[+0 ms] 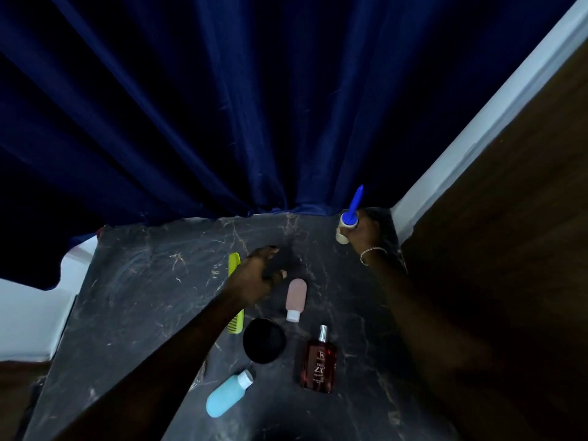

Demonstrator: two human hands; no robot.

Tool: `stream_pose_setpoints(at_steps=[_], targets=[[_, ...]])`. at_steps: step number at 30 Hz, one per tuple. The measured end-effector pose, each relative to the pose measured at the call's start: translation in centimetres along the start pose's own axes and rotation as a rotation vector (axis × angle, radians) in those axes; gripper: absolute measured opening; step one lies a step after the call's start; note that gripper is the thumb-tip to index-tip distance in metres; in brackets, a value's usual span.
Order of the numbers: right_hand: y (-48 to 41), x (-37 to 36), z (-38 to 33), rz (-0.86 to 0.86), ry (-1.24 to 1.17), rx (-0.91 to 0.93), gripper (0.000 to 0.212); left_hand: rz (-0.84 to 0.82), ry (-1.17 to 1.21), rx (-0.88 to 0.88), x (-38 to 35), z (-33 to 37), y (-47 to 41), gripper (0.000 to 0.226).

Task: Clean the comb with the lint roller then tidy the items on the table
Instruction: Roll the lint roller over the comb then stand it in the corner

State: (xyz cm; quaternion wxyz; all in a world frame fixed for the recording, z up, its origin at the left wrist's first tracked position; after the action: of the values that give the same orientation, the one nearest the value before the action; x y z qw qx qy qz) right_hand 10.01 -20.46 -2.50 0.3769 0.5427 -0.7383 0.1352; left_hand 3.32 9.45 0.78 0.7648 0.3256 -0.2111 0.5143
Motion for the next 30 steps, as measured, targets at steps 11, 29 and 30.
stream_pose_setpoints(at_steps=[11, 29, 30], targets=[[0.5, -0.1, -0.5, 0.075, 0.073, 0.020, 0.033, 0.007, -0.034, 0.041, 1.0, -1.6, 0.8, 0.057], [1.3, 0.0, -0.8, -0.001, 0.042, 0.007, 0.048, -0.036, -0.040, 0.023, 0.4, -1.4, 2.0, 0.053], [1.5, -0.1, -0.6, -0.019, 0.027, -0.012, 0.056, -0.034, -0.045, 0.014, 0.5, -1.2, 2.2, 0.054]])
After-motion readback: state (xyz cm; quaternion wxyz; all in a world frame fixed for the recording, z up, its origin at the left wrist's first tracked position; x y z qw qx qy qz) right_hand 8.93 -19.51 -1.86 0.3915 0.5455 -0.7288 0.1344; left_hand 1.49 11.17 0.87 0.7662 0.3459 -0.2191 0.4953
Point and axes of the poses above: each hand's wrist, its own y-axis away from the middle knuckle, its own x-axis out of the back of the hand, z = x × y, the point moved 8 cm from there along -y, towards the middle knuckle, and after that the axes turned 1 degree about y, right-handed, at the moved point
